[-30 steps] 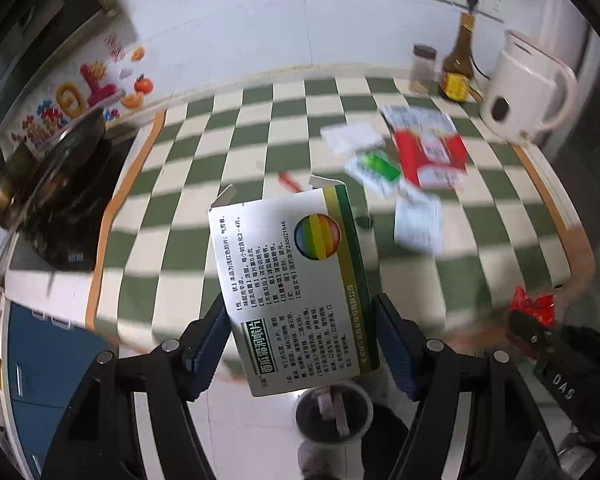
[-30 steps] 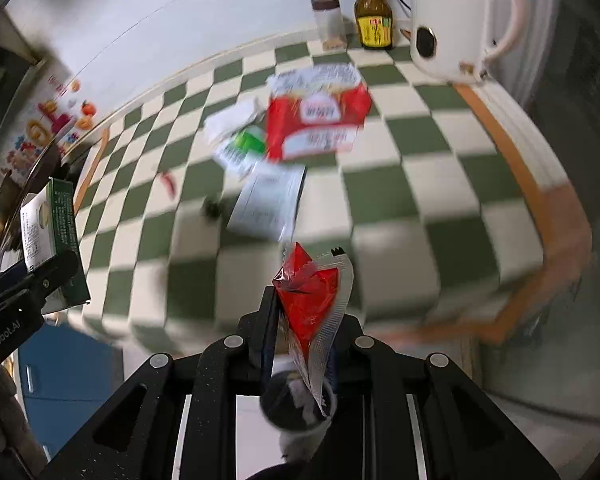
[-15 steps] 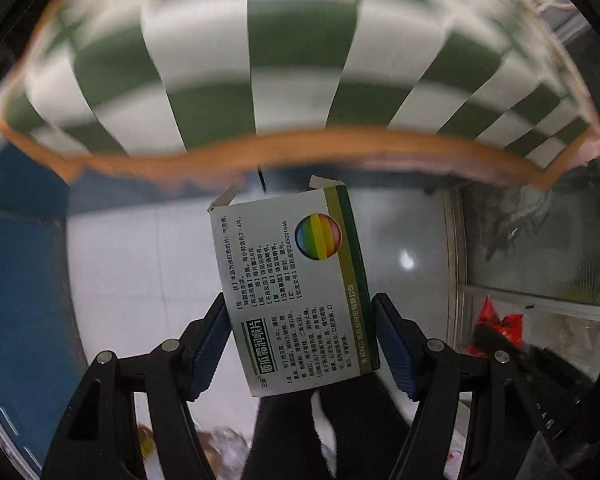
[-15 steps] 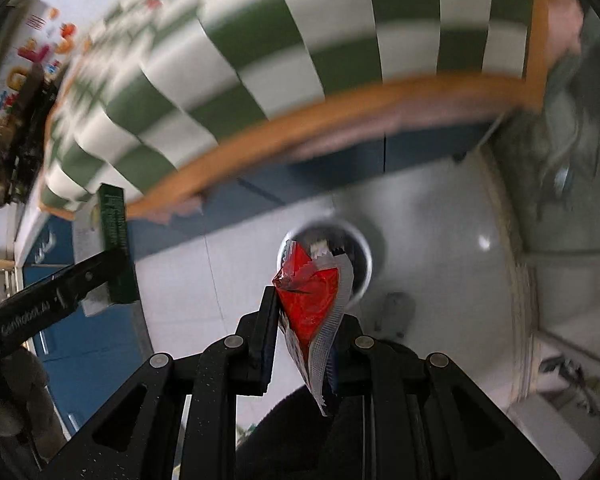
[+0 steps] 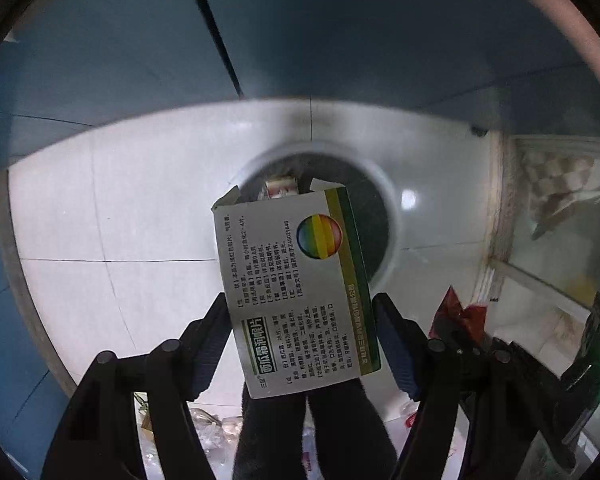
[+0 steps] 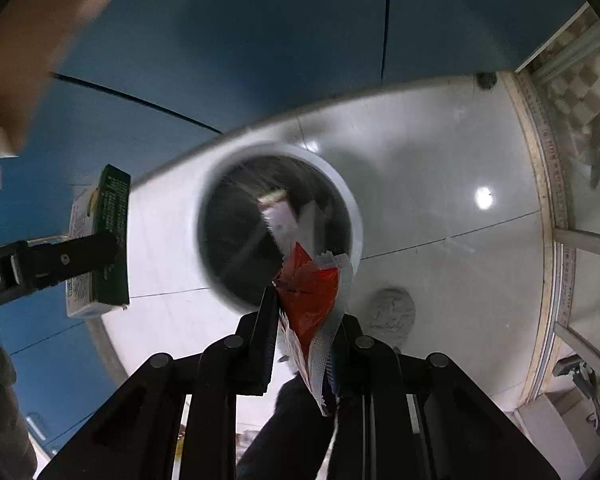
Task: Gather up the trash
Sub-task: 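Carry the box and packet over the bin and open both tools, then raise both tools back toward the counter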
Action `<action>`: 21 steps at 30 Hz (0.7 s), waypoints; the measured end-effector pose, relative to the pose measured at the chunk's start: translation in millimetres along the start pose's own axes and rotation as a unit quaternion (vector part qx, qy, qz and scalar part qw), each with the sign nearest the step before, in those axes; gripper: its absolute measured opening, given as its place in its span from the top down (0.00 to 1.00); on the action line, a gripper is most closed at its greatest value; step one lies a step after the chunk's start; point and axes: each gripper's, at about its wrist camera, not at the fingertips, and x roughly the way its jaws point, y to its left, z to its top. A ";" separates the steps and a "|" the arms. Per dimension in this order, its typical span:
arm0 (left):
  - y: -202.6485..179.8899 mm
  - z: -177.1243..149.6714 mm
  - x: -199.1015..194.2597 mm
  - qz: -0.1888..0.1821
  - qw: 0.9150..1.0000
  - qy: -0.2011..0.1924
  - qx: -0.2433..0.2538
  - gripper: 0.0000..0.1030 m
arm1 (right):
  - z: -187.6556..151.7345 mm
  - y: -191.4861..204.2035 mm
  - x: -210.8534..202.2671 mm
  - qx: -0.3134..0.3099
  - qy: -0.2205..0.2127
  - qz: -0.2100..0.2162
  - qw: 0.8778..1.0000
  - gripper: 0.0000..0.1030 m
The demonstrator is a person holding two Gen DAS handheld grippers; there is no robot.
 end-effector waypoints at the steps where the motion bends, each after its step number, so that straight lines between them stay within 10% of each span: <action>1: 0.5 2.6 11.4 0.005 1.000 0.007 0.004 0.34 | 3.1 -2.2 10.6 -0.002 0.003 -0.001 1.000 0.80; 7: 7.1 -1.7 50.2 0.013 0.999 0.036 0.009 0.32 | 10.2 -5.2 61.6 -0.004 0.036 -0.002 0.999 0.79; 10: 13.8 -4.3 45.9 0.005 0.999 0.031 -0.007 0.04 | 9.7 -5.1 70.2 -0.004 0.049 0.005 0.999 0.77; 15: 35.1 -16.3 20.7 0.063 0.998 -0.009 -0.010 0.00 | 8.1 3.6 61.0 -0.018 0.040 -0.011 0.999 0.15; 21: 51.8 -40.7 -20.3 0.104 0.994 -0.041 -0.008 0.00 | 1.4 13.8 24.2 -0.023 0.017 -0.058 0.998 0.00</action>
